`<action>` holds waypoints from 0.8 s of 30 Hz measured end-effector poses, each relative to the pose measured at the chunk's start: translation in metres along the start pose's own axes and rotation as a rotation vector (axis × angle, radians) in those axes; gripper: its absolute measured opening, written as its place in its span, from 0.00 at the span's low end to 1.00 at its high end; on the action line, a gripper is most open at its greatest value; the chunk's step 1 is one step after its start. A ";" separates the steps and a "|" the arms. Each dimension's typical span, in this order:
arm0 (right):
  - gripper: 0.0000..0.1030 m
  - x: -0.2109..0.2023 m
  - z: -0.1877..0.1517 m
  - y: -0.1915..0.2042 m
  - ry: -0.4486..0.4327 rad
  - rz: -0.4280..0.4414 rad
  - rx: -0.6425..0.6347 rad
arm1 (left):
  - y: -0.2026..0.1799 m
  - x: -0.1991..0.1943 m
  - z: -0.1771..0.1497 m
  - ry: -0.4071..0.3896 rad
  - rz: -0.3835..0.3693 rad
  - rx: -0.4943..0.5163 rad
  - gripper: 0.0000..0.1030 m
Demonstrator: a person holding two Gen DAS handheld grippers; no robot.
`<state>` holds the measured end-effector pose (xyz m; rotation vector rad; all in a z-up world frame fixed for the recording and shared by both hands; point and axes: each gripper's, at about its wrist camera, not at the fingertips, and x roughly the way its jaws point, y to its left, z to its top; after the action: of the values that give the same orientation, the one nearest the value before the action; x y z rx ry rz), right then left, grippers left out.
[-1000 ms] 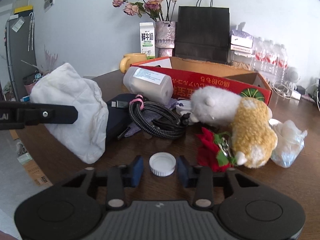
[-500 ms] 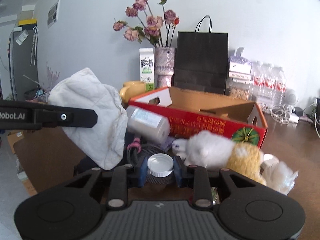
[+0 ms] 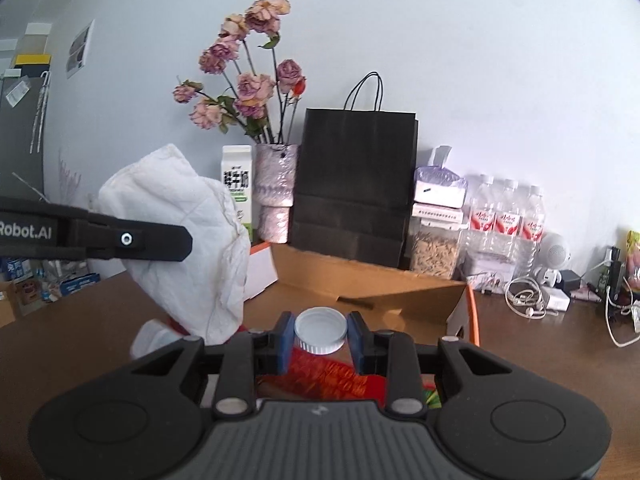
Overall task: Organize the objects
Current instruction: 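Carry the cloth and cap into the cardboard box and open both tools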
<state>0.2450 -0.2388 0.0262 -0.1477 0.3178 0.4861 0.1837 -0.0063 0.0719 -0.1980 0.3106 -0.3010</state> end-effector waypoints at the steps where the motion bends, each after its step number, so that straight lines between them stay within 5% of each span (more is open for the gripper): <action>1: 0.27 0.008 0.003 -0.005 0.002 -0.004 0.002 | 0.002 0.009 0.002 0.005 0.000 -0.008 0.08; 11: 0.27 0.083 0.013 -0.045 0.090 -0.041 0.069 | 0.037 0.086 0.019 0.068 -0.021 -0.089 0.08; 22: 0.28 0.100 0.002 -0.066 0.157 -0.096 0.118 | 0.064 0.113 0.011 0.151 0.092 -0.098 0.13; 23: 0.36 0.100 0.002 -0.067 0.160 -0.099 0.120 | 0.065 0.112 0.011 0.153 0.104 -0.096 0.27; 24: 0.51 0.099 0.002 -0.068 0.161 -0.103 0.122 | 0.065 0.112 0.011 0.152 0.115 -0.095 0.55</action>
<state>0.3610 -0.2544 -0.0012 -0.0835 0.4938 0.3526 0.3058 0.0202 0.0362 -0.2501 0.4853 -0.1883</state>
